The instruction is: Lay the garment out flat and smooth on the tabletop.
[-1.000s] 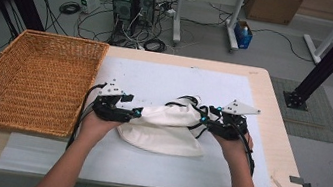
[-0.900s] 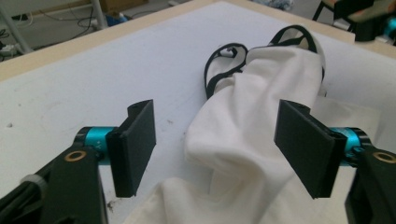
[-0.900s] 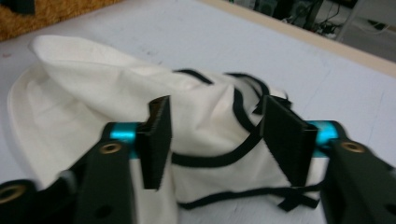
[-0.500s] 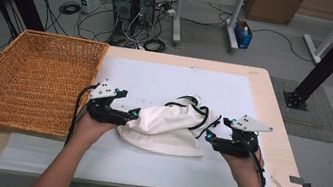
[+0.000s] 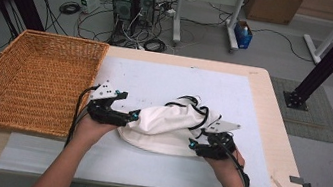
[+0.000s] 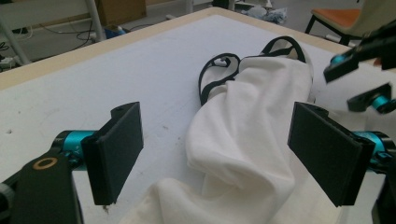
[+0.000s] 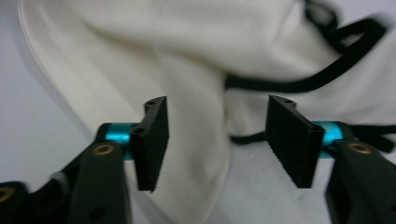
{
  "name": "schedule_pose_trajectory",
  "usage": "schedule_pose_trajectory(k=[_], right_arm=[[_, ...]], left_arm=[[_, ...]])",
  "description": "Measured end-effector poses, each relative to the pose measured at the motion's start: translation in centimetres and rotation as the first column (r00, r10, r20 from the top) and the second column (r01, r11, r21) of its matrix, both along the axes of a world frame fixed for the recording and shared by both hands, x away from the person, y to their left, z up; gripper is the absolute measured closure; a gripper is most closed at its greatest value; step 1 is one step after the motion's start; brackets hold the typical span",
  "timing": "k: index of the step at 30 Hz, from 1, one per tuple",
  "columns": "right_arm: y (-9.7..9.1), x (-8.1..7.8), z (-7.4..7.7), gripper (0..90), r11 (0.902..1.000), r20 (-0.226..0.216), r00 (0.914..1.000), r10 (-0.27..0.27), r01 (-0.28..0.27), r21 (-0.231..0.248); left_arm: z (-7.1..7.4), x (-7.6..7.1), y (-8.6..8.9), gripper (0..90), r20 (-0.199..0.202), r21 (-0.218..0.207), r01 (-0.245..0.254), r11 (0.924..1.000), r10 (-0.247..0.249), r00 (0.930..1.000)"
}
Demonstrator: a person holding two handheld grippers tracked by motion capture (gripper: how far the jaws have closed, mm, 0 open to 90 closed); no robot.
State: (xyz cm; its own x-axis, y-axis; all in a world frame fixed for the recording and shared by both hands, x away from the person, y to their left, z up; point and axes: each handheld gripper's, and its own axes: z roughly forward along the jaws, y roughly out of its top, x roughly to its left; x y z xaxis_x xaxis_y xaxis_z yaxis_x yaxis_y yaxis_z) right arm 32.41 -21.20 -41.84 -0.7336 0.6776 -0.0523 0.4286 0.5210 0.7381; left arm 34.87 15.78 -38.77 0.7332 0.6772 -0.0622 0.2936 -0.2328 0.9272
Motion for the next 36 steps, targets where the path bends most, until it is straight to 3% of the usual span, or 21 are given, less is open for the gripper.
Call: schedule_pose_trajectory(k=[3, 6, 8, 13, 18, 22, 26, 29, 31, 36], right_arm=[[0.5, 0.3, -1.9, 61.5, 0.9978, -0.089, 0.9952, 0.041, -0.046, -0.048], [0.2, 0.0, -2.4, 85.0, 0.9976, -0.105, 0.9923, 0.066, -0.068, -0.011], [0.0, -0.2, -2.2, 89.8, 0.997, -0.115, 0.9907, 0.073, -0.075, -0.018], [-1.6, -1.5, -1.6, 90.0, 0.9934, -0.129, 0.9861, 0.105, -0.11, -0.031], [-5.1, -3.5, -0.9, 90.0, 0.9982, -0.115, 0.9918, 0.054, -0.057, -0.02], [-7.5, -4.9, -1.6, 90.0, 0.9998, -0.139, 0.9903, 0.012, -0.014, -0.012], [-7.6, -5.2, -1.8, 85.5, 0.9998, -0.124, 0.9923, 0.004, -0.002, 0.021], [-7.1, -4.8, -1.1, 77.1, 0.9978, -0.084, 0.9964, 0.0, 0.006, 0.065], [-6.5, -4.5, -0.6, 73.7, 0.9971, -0.065, 0.9979, -0.004, 0.009, 0.076], [-5.5, -3.5, -0.2, 66.9, 0.9967, -0.035, 0.9991, -0.025, 0.028, 0.076]], left_arm=[[-0.1, 0.0, -0.1, 18.3, 0.0, 0.005, -0.002, 1.0, 0.002, 1.0], [-0.2, 0.1, -0.1, 18.2, 0.0, 0.007, -0.002, 1.0, 0.002, 1.0], [-0.2, 0.1, -0.1, 18.2, -0.002, 0.01, -0.002, 0.9999, 0.002, 1.0], [-0.4, 0.3, -0.1, 18.2, -0.008, 0.017, -0.006, 0.9998, 0.006, 0.9999], [-0.8, 0.4, -0.3, 18.2, -0.024, 0.026, -0.01, 0.9996, 0.011, 0.9997], [-1.7, 0.5, -0.8, 18.3, -0.054, 0.057, 0.001, 0.9984, 0.002, 0.9985], [-2.8, 0.7, -1.1, 18.3, -0.1, 0.082, -0.002, 0.9966, 0.01, 0.9949], [-4.0, 1.1, -1.4, 18.7, -0.165, 0.129, 0.008, 0.9916, 0.013, 0.9863], [-4.5, 1.3, -1.5, 19.7, -0.187, 0.152, 0.018, 0.9883, 0.011, 0.9824], [-5.5, 1.6, -2.2, 34.2, -0.213, 0.192, 0.061, 0.9795, -0.019, 0.9769]])
